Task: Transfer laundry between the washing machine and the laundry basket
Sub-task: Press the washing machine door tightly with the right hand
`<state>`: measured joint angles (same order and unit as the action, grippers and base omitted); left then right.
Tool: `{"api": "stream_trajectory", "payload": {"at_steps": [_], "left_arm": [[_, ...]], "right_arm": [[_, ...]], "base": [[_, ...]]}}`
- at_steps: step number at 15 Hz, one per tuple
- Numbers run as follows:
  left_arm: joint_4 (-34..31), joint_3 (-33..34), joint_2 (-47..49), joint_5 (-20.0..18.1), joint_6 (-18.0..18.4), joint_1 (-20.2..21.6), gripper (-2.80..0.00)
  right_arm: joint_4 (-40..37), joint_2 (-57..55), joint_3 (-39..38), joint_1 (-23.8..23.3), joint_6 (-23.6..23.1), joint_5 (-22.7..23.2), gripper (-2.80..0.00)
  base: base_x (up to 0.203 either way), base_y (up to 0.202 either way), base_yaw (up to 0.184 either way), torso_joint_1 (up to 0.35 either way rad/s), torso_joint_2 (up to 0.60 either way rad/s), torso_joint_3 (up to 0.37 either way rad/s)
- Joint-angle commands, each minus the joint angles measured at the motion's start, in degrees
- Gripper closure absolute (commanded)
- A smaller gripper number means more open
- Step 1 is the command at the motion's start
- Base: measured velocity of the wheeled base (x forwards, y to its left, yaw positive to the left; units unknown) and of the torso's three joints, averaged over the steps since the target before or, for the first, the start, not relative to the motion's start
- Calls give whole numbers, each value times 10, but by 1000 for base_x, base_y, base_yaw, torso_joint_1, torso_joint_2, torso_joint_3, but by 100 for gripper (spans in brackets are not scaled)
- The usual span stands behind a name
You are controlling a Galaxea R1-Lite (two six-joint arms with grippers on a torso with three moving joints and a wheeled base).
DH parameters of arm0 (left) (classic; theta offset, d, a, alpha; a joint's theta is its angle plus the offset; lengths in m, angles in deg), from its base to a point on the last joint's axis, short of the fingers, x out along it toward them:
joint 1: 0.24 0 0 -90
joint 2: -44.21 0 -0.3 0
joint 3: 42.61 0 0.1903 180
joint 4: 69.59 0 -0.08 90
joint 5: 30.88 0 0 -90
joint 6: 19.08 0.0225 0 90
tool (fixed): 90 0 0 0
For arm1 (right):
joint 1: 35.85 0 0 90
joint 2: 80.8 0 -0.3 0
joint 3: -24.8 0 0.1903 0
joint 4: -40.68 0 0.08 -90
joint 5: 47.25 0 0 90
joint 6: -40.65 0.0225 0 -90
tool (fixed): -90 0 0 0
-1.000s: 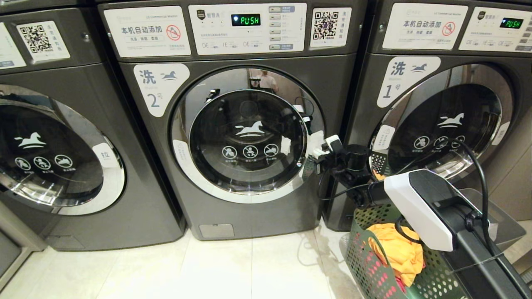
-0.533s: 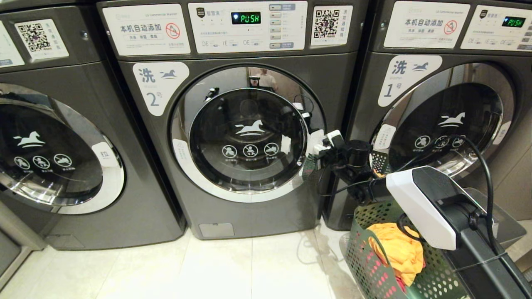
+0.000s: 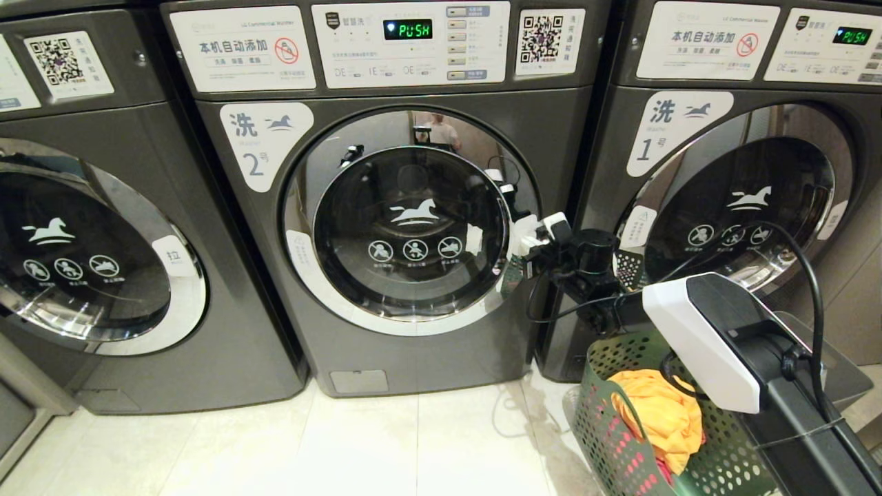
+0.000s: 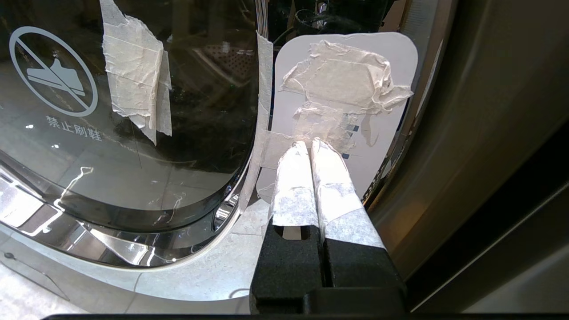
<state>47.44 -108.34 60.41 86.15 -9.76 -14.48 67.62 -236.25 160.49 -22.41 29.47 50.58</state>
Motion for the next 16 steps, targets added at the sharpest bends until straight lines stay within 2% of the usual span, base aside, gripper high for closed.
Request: {"api": "stream_trajectory", "payload": {"at_steps": [1, 7, 16], "left_arm": [[-2, -3, 1, 3, 8, 0, 0], [-2, -4, 1, 3, 10, 0, 0], [-2, -4, 1, 2, 23, 0, 0]], "right_arm": [[3, 2, 0, 0, -1, 1, 0], [3, 2, 0, 0, -1, 1, 0], [3, 6, 0, 0, -2, 1, 0]], "base": [[0, 0, 0, 0, 0, 0], [0, 0, 0, 0, 4, -81], [0, 0, 0, -1, 1, -7]]}}
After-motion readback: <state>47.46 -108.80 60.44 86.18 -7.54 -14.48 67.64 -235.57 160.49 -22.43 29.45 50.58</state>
